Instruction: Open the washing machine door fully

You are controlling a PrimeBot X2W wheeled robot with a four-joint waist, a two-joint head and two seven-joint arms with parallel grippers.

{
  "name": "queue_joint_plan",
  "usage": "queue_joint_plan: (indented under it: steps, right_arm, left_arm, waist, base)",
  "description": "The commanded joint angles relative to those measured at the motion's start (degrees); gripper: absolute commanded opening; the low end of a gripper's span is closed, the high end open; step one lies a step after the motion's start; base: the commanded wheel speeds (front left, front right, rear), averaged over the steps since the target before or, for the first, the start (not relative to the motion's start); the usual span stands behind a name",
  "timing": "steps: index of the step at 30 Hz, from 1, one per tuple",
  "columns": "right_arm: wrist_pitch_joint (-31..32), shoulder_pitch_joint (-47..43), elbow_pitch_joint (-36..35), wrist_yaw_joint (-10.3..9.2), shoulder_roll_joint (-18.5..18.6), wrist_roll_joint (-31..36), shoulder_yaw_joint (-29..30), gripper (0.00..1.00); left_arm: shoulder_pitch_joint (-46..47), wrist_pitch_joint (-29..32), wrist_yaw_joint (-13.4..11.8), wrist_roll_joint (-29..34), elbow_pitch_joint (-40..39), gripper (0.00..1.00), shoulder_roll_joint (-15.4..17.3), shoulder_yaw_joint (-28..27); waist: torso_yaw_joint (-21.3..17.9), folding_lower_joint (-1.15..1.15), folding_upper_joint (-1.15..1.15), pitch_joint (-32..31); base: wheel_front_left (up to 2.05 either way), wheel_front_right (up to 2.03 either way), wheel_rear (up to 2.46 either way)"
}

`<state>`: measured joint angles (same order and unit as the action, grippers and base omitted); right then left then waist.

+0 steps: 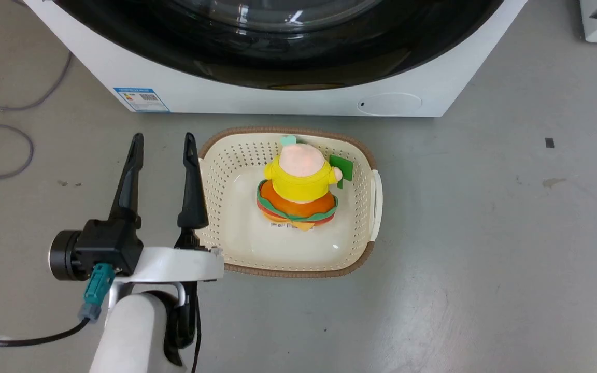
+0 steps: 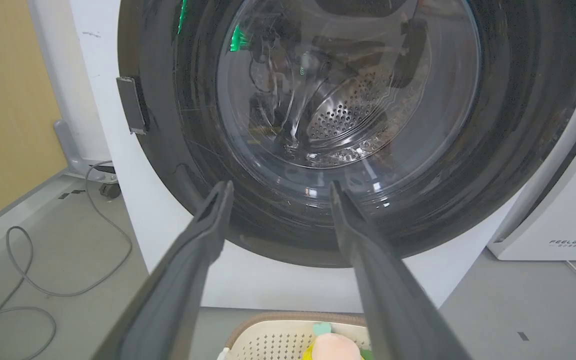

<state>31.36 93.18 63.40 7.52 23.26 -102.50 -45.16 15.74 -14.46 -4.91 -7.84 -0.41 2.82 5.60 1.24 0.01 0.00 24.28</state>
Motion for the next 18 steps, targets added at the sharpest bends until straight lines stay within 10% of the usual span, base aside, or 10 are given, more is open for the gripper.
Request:
queue_joint_plan:
  steps: [1,18]
  right_arm:
    - [0.6,1.6,0.8,-0.03,0.2,-1.4,-1.2,0.00]
    - [0.4,-4.0,-1.9,-0.03,-2.7,-1.0,-3.0,0.00]
  left_arm:
    - [1.4,-0.5,-0.2,-0.5,-0.1,1.00,0.1,0.2]
    - [1.6,-0.5,-0.4,-0.9,0.0,1.00,0.1,0.7]
  waist:
    - [0.0,-0.01,0.00,0.1]
    - [0.4,-0.01,0.00,0.1]
  base:
    - [0.00,0.00,0.00]
    - [0.00,0.00,0.00]
